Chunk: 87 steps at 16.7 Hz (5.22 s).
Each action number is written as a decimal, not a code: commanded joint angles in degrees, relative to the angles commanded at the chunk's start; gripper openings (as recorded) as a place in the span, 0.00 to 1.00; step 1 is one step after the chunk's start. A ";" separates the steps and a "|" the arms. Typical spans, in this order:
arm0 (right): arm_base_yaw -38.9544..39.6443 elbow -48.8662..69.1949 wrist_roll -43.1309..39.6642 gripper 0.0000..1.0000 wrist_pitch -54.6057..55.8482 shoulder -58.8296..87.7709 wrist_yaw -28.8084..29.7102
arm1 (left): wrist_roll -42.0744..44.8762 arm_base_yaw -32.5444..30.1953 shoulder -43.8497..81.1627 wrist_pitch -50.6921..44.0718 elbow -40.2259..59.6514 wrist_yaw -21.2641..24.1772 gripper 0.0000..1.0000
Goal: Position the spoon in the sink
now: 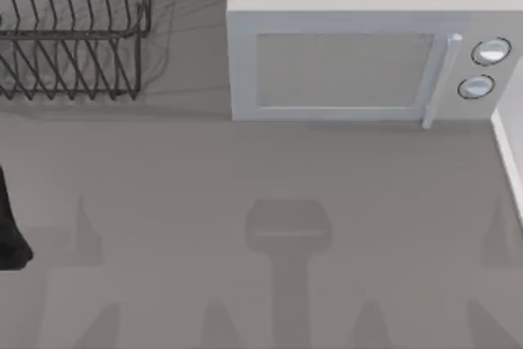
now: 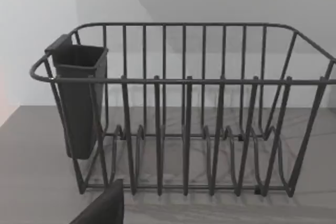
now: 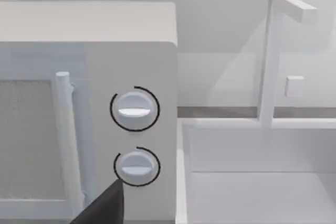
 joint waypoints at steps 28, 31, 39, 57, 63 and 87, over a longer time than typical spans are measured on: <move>-20.81 40.27 -108.75 1.00 -50.32 66.72 -0.19 | 0.00 0.00 0.00 0.00 0.00 0.00 1.00; -23.64 45.76 -120.06 1.00 -56.63 74.59 -0.05 | 0.00 0.00 0.00 0.00 0.00 0.00 1.00; -26.81 51.01 -129.38 1.00 -60.91 80.43 -0.08 | 0.00 0.00 0.00 0.00 0.00 0.00 1.00; -26.54 36.44 -128.91 1.00 -33.87 92.90 -0.10 | 0.00 0.00 0.00 0.00 0.00 0.00 1.00; -26.54 36.44 -128.91 0.77 -33.87 92.90 -0.10 | 0.00 0.00 0.00 0.00 0.00 0.00 1.00; -26.23 43.06 -127.54 0.00 -45.50 86.40 1.50 | 0.00 0.00 0.00 0.00 0.00 0.00 1.00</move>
